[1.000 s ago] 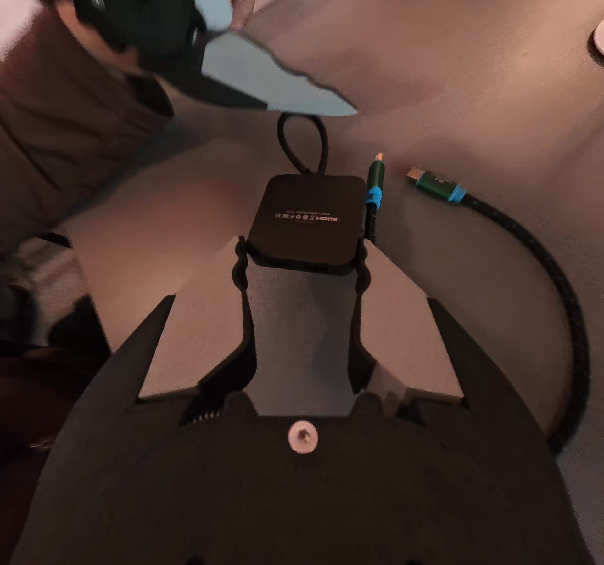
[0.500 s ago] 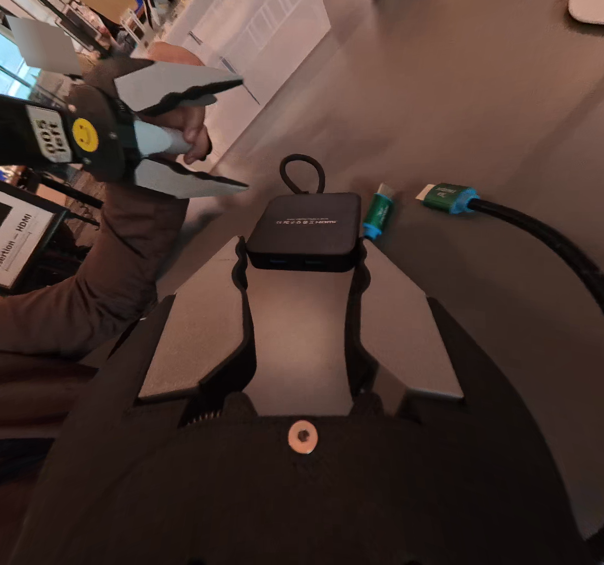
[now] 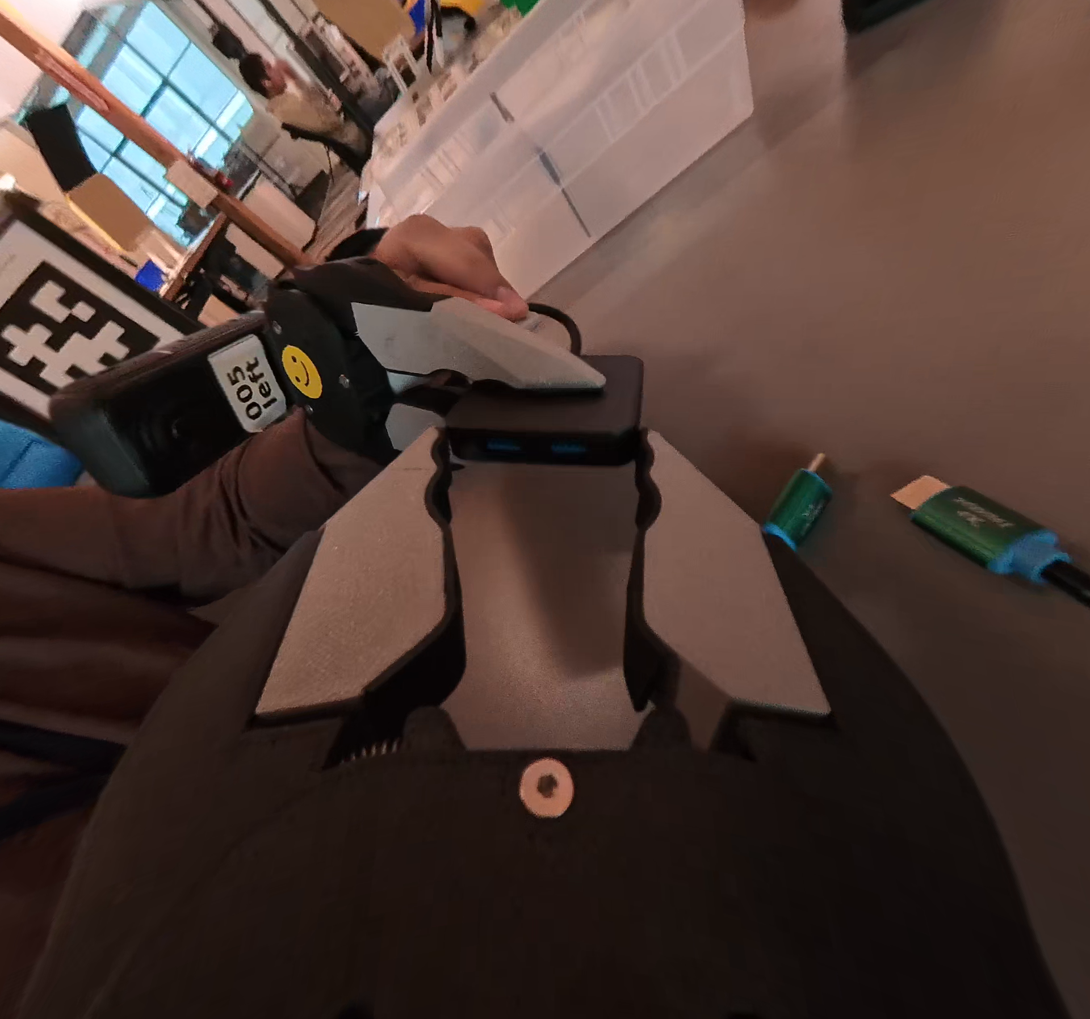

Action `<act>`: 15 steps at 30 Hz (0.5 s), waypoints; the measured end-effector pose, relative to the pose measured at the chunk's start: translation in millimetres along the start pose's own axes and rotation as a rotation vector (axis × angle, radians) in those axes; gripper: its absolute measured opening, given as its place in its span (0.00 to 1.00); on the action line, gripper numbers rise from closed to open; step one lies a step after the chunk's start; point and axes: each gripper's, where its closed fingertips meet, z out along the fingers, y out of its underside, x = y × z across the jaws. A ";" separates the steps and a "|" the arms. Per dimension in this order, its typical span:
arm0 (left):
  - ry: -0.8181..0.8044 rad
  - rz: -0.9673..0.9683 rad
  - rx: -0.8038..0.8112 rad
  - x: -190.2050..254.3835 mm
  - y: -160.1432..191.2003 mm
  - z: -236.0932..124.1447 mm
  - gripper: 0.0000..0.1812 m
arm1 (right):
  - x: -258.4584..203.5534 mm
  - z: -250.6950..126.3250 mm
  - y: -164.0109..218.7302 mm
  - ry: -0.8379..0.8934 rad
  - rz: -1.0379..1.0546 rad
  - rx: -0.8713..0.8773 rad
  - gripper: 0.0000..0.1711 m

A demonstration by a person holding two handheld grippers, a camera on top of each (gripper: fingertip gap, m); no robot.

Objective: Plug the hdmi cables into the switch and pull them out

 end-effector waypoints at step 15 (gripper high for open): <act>-0.062 0.071 -0.033 -5.2 44.0 15.5 0.06 | 78.1 -21.2 38.4 0.541 -0.151 -0.189 0.28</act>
